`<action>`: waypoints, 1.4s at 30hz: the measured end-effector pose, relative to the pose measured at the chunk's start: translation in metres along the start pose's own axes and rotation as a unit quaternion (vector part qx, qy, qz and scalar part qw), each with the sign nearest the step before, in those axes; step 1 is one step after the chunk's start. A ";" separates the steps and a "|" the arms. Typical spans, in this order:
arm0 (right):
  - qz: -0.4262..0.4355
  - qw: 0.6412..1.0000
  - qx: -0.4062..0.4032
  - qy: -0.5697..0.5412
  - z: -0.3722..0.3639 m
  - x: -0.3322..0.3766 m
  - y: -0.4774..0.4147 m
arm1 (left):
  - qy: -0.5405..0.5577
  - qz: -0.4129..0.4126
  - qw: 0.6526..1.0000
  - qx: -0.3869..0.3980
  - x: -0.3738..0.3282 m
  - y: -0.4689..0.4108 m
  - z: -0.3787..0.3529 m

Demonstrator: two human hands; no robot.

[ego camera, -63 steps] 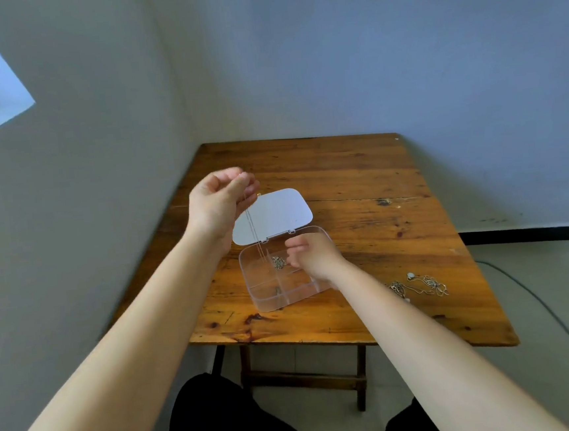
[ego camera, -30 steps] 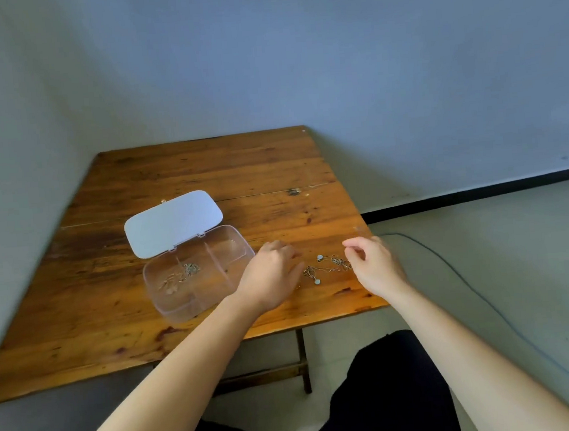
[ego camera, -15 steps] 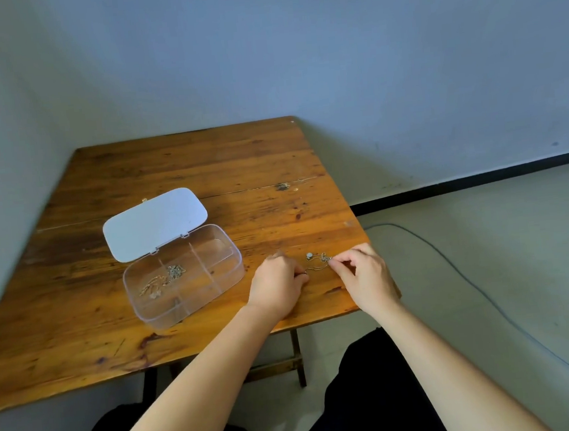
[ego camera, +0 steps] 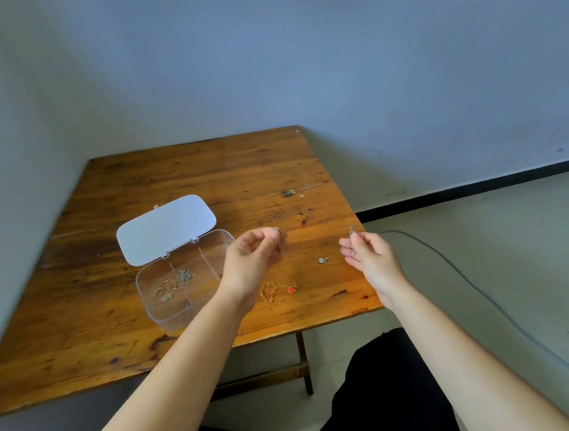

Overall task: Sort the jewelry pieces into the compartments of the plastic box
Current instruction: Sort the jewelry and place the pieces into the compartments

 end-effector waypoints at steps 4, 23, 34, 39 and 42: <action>-0.023 0.992 0.016 -0.121 -0.022 0.024 -0.002 | 0.128 0.016 0.992 -0.002 -0.024 -0.003 0.024; -0.027 0.952 0.182 -0.246 -0.158 0.117 0.028 | -0.114 0.080 0.979 -0.148 -0.029 0.042 0.158; -0.077 0.958 0.273 0.051 -0.217 0.077 0.041 | -0.455 -0.049 0.879 -0.132 -0.014 0.053 0.160; -0.021 0.906 0.294 0.304 -0.223 0.064 0.035 | -0.461 -0.069 0.871 -0.153 -0.003 0.055 0.160; -0.009 0.899 0.287 0.331 -0.226 0.067 0.032 | -0.483 -0.101 0.855 -0.160 0.004 0.059 0.157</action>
Point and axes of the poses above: each hand's wrist, its own y-axis away from the middle knuckle, its own z-axis out of the back of the hand, x = y × z, the point moved 1 cm from there along -y, towards the middle knuckle, and after that the axes turned 1 degree about x, right-handed, at the moved point
